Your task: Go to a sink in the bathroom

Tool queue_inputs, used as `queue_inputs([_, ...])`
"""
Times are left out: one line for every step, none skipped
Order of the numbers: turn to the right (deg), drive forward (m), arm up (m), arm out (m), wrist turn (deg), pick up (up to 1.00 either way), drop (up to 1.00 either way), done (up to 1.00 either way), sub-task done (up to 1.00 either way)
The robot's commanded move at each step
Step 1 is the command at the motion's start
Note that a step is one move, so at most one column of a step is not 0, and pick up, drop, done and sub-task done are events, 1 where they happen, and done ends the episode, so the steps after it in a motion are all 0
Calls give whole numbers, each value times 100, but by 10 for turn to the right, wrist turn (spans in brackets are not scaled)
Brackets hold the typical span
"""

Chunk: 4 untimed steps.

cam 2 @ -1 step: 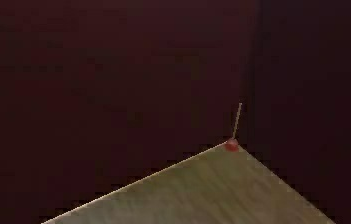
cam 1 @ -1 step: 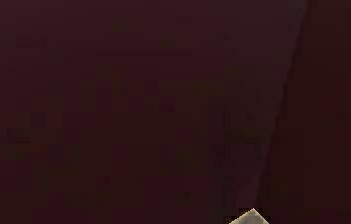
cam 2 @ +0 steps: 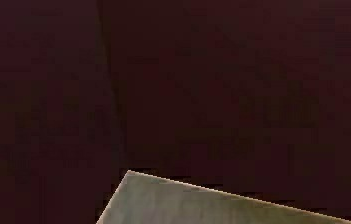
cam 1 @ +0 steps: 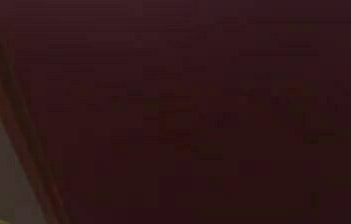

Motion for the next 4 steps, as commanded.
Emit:
queue_inputs([-450,0,0,0,0,0,0,0,0])
queue_inputs([-450,0,0,0,0,0,0,0,0])
queue_inputs([-180,0,0,0,0,0,0,0,0])
queue_inputs([0,100,0,0,0,0,0,0,0])
